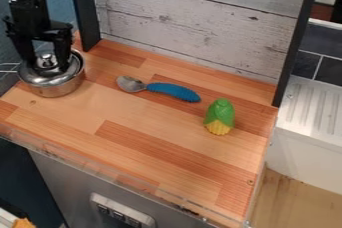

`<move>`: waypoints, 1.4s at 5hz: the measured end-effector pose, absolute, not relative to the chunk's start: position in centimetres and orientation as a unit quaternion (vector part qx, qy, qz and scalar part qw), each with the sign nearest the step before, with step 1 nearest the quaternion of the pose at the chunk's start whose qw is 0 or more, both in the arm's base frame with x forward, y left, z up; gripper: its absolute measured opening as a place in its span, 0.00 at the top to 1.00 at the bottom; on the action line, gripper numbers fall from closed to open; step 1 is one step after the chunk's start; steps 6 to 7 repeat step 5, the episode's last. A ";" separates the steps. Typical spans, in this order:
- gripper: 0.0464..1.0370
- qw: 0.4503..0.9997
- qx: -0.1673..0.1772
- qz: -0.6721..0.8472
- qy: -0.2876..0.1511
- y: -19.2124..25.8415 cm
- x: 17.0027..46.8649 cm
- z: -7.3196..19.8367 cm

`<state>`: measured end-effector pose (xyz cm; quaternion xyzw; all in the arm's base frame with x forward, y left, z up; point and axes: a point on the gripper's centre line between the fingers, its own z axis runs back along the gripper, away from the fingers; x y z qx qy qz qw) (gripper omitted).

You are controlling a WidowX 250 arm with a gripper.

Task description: Put the lid on the silver pot

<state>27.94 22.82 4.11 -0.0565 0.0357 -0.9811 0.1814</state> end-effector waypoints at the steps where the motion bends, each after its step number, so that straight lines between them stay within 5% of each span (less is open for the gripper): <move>1: 0.03 0.184 -0.038 -0.982 0.027 22.7 27.7 4.9; 4: 0.04 0.180 0.012 -0.983 0.027 22.2 26.7 7.6; 7: 0.04 0.175 0.006 -0.983 0.044 22.2 26.5 8.1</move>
